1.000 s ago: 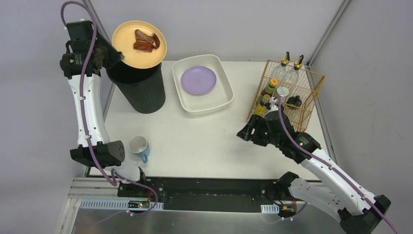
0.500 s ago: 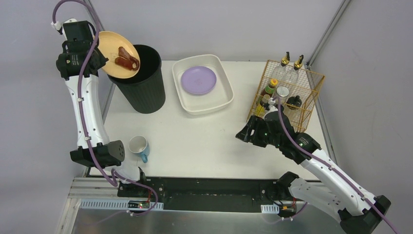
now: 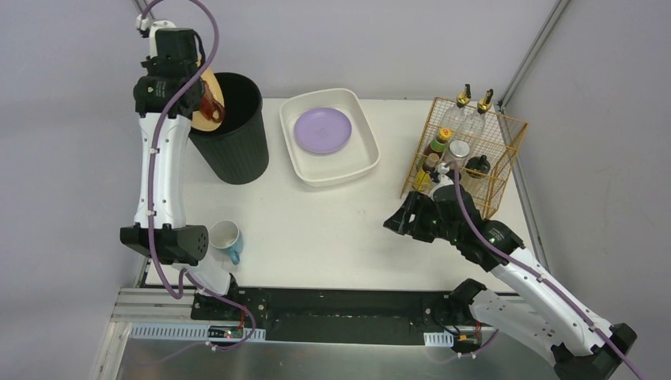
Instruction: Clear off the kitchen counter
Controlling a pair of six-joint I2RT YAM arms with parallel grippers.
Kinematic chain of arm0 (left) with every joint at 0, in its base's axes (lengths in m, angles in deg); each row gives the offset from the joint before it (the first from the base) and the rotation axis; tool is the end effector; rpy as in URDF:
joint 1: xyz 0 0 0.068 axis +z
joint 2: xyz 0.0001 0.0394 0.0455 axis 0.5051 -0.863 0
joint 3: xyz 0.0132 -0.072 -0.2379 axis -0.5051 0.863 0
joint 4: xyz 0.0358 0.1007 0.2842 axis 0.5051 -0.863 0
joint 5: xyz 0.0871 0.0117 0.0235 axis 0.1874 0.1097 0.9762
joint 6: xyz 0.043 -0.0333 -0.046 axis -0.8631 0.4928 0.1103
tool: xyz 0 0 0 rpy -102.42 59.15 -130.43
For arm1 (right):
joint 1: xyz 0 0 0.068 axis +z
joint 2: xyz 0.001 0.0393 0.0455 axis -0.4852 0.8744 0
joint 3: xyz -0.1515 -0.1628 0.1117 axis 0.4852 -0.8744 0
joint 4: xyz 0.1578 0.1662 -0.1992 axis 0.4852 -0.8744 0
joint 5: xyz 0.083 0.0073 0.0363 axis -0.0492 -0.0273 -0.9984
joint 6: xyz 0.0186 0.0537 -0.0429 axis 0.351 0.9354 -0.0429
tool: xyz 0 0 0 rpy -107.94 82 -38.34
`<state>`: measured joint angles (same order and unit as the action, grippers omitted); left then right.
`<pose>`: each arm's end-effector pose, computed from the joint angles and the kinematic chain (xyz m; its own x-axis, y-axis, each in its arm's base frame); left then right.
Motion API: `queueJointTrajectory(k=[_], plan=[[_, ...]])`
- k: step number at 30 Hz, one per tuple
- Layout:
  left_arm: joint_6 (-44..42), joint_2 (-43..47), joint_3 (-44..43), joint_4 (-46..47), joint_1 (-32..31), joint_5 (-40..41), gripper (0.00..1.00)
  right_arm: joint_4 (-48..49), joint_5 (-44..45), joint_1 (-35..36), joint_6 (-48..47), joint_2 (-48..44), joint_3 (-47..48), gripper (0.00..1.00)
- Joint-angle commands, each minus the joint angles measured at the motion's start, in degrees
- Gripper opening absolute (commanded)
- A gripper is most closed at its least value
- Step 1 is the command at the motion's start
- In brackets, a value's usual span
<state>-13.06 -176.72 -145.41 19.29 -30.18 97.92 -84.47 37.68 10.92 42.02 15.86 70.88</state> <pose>0.3578 0.0375 0.5030 -0.3503 -0.0876 -0.9325 -0.6103 0.7766 0.1563 0.1878 0.1607 0.2722 -0.7088 0.1029 -0.6979 -0.3463 0.8111 0.4713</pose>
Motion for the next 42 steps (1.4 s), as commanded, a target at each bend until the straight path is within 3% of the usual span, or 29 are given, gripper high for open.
queueJointTrajectory(k=[1,5,9,11,14,15,21,28,35,42], plan=[[-7.8,-0.9,-2.0,7.3,-3.5,11.3,0.00,0.9,-1.1,-0.3,0.2,-1.7,-0.9,0.64],[-17.9,-1.3,2.2,15.7,-7.8,18.8,0.00,0.8,-1.1,-0.2,0.3,-2.5,-1.7,0.64],[-32.7,-1.5,8.1,33.0,-12.8,26.6,0.00,0.9,-1.3,-0.3,0.5,-3.5,-2.3,0.64],[-44.7,-1.2,12.7,46.7,-14.9,29.3,0.00,0.8,-1.2,-0.2,0.6,-4.4,-2.8,0.64],[-71.9,-2.0,21.4,81.5,-18.9,30.9,0.00,0.6,-0.9,-0.2,1.0,-5.7,-3.4,0.64],[-78.3,-2.8,22.2,88.6,-19.9,30.8,0.00,0.5,-0.9,-0.2,1.1,-6.0,-3.7,0.64],[-83.7,-5.1,19.6,93.3,-22.4,32.5,0.00,-0.7,-0.7,-0.3,1.5,-7.8,-4.1,0.64],[-78.6,-4.5,12.5,85.7,-26.5,34.4,0.00,-1.5,-0.5,-0.2,1.2,-9.2,-4.6,0.65],[-42.8,-1.6,1.6,41.6,-30.5,30.9,0.00,-1.2,-0.8,-0.2,1.3,-9.4,-5.0,0.64],[-25.8,0.9,-0.3,25.1,-34.4,20.9,0.00,-1.0,-1.1,-0.2,1.5,-9.4,-5.4,0.64]])
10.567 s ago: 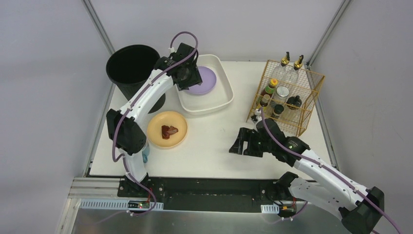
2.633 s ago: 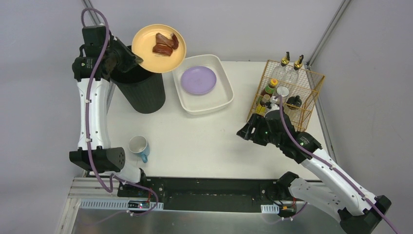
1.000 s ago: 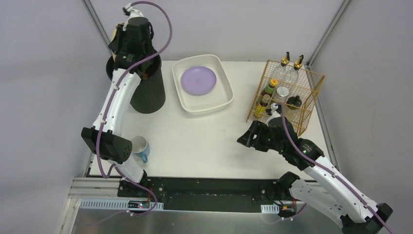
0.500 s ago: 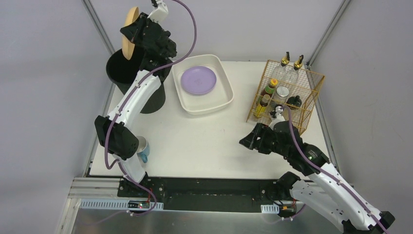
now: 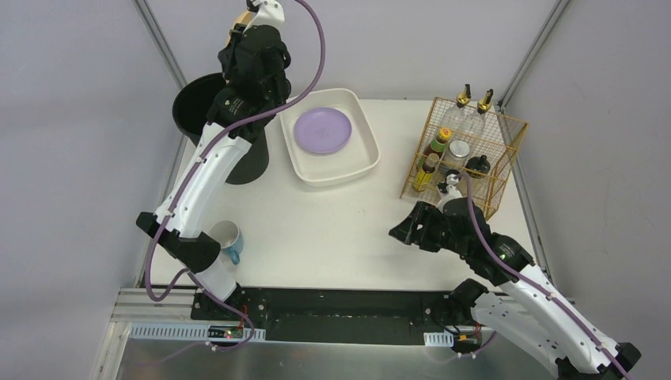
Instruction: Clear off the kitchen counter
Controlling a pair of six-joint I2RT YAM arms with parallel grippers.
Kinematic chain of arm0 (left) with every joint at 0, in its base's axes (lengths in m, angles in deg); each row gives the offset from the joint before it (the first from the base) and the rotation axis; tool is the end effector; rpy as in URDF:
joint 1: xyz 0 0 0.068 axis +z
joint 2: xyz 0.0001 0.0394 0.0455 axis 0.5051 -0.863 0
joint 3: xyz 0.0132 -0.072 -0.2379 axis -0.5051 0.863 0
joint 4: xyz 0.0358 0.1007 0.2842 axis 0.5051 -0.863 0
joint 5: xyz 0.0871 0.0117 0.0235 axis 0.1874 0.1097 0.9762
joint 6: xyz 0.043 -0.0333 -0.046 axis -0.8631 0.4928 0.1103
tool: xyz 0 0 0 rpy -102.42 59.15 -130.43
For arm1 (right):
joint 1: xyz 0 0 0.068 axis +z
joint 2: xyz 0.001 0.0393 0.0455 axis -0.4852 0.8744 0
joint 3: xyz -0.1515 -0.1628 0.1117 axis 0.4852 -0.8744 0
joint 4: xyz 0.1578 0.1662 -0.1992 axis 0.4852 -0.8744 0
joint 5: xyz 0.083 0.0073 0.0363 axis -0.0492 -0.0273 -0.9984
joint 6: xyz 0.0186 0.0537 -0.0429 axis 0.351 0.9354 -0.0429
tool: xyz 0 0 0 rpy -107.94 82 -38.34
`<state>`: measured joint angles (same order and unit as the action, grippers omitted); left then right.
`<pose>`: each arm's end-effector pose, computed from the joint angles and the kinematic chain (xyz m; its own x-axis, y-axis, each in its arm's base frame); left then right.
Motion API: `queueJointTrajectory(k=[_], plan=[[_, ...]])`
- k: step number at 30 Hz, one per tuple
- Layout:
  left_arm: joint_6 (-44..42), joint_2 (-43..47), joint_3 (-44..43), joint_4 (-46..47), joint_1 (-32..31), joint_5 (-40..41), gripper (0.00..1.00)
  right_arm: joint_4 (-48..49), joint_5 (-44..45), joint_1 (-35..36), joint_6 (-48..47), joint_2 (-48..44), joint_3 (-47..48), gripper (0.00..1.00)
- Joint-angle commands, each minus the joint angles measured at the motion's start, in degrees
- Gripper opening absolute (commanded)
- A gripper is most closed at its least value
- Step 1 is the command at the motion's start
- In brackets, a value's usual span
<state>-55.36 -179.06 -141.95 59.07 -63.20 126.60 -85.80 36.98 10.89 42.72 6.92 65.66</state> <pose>0.3428 -0.1571 0.5450 -0.2132 0.4093 -0.8871 -0.5282 0.7156 0.4571 0.1678 0.1448 0.2666 -0.6946 0.1280 -0.7079 -0.3592 0.7909 0.4955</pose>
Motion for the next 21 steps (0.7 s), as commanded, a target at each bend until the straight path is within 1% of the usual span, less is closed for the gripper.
queueJointTrajectory(k=[1,6,9,13,17,19,21], plan=[[20.1,3.4,-4.4,-18.4,-1.4,-11.4,0.00,0.3,-0.5,-0.2,0.8,-0.4,-0.1,0.64],[31.2,4.8,-3.7,-23.8,-1.4,-23.8,0.00,0.3,-0.4,-0.2,1.0,-0.5,-0.2,0.65],[35.5,5.1,-2.6,-24.7,-1.4,-31.4,0.00,0.3,-0.4,-0.2,1.2,-0.4,-0.4,0.65],[42.6,3.8,-1.5,-25.5,-0.8,-43.5,0.00,0.3,-0.6,-0.2,1.3,0.0,-0.4,0.65],[50.8,1.7,-0.5,-25.5,3.0,-58.2,0.00,0.2,-0.6,-0.1,1.2,0.1,-0.3,0.65],[54.2,0.4,-0.2,-25.1,4.9,-63.5,0.00,0.1,-0.7,-0.2,1.2,0.2,-0.3,0.65],[56.5,-1.1,-0.2,-24.6,6.3,-66.8,0.00,-0.1,-0.6,-0.2,1.2,0.1,-0.2,0.65]])
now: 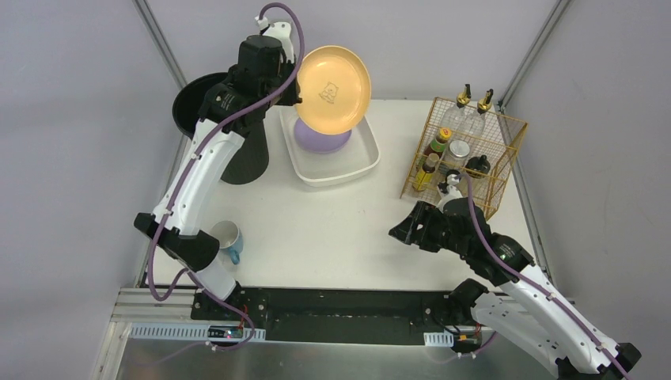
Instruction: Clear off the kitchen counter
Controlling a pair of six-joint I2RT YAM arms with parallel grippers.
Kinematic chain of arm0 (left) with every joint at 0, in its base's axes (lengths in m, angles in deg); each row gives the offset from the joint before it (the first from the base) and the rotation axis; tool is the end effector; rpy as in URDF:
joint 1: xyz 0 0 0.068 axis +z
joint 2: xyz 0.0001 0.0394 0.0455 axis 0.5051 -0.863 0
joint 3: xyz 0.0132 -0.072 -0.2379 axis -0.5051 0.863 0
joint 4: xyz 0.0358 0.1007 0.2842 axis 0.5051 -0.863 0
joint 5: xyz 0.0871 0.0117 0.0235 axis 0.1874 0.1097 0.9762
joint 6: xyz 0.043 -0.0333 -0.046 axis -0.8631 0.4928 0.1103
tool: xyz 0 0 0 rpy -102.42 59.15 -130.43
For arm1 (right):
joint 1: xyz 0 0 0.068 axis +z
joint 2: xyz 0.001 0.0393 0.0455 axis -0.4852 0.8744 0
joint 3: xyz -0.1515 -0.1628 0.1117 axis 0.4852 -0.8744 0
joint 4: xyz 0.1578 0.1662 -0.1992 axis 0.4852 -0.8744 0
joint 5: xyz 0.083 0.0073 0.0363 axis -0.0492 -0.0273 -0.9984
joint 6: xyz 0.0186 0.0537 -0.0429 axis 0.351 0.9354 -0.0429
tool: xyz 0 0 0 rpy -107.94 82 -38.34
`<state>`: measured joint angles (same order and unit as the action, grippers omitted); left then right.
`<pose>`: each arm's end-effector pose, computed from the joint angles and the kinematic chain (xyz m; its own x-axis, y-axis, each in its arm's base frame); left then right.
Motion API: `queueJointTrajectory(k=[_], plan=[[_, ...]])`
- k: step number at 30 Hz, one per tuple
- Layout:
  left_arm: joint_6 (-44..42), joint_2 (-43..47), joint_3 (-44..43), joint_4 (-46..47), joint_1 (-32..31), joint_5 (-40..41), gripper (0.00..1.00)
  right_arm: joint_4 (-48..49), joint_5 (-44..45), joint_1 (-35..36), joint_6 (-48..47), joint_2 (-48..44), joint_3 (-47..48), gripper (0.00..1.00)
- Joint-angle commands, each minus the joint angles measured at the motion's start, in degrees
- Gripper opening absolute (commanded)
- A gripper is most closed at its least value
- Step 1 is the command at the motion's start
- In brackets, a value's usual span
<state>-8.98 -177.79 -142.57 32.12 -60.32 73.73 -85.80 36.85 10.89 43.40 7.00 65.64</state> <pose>0.3472 -0.1835 0.5020 -0.2801 -0.0410 -0.9591 0.2318 0.9666 -0.1090 0.1679 0.1450 0.2662 -0.7005 0.1359 -0.7006 -0.3514 0.7888 0.5044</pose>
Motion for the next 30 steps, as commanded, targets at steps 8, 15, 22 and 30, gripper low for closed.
queueJointTrajectory(k=[8,15,22,30], plan=[[17.1,-12.0,-0.7,3.2,8.6,-21.2,0.00,-0.1,-0.4,-0.2,0.4,0.5,-0.4,0.65],[22.9,-21.1,-3.4,2.7,10.4,-19.4,0.00,0.5,-0.7,-0.2,0.3,1.3,-0.8,0.65],[30.1,-28.1,-4.8,2.3,11.2,-14.7,0.00,1.2,-0.7,-0.3,0.2,1.7,-1.5,0.66],[37.1,-33.8,-5.0,2.1,11.3,-5.6,0.00,1.5,-0.8,-0.2,0.3,1.4,-2.3,0.66]])
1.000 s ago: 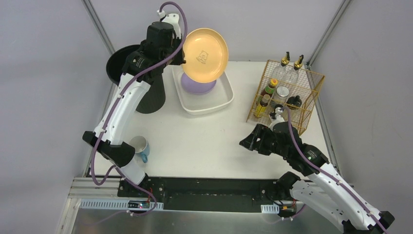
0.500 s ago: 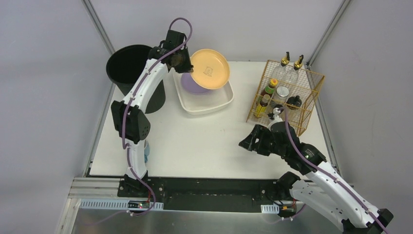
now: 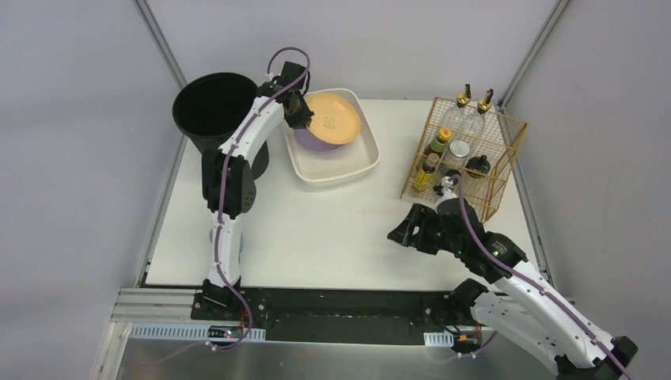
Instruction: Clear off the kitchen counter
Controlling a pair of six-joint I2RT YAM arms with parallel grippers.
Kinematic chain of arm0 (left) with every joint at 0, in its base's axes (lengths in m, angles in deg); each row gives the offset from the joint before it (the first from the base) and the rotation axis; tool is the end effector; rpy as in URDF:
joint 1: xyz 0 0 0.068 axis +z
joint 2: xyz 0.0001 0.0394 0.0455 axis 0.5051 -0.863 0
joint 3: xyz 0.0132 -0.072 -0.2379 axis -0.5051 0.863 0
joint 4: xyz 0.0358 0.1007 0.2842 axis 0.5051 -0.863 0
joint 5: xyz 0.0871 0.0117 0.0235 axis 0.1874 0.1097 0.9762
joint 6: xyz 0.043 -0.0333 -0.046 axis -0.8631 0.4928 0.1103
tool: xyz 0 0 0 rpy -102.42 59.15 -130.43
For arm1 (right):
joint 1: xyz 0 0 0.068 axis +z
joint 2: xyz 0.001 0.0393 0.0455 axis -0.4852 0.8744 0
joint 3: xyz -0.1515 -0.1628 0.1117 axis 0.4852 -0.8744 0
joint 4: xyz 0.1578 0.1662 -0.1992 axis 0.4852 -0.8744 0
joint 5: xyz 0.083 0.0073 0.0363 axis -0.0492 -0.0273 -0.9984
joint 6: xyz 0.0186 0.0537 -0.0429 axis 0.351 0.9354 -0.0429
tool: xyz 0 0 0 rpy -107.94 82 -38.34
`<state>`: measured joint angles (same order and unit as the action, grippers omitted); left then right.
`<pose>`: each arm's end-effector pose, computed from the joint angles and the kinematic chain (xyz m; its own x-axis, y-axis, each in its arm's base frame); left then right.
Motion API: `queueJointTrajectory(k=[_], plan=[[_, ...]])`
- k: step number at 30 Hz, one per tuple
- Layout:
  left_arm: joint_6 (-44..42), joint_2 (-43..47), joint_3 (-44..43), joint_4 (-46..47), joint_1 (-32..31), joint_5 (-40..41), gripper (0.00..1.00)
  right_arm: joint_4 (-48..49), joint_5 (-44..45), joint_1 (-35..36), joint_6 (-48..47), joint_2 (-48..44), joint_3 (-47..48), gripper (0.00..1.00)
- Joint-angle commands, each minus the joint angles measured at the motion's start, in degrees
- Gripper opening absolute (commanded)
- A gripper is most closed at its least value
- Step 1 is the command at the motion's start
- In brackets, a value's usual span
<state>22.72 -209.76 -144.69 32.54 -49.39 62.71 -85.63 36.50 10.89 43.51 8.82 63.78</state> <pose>0.5168 -0.1748 0.2595 -0.6895 -0.4705 -0.5507 -0.2353 0.8646 -0.4440 0.1714 0.1484 0.2471 -0.7354 0.1085 -0.6688 -0.3297 0.8051 0.4930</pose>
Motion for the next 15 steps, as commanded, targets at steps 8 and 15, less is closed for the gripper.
queueJointTrajectory(k=[8,15], plan=[[8.4,-7.6,-6.9,1.7,1.9,5.0,0.00,1.0,-0.3,-0.3,0.5,-1.7,-1.1,0.67],[9.0,-9.1,-6.5,1.6,2.9,5.7,0.09,0.7,-0.1,-0.3,1.0,-2.5,-1.7,0.67]])
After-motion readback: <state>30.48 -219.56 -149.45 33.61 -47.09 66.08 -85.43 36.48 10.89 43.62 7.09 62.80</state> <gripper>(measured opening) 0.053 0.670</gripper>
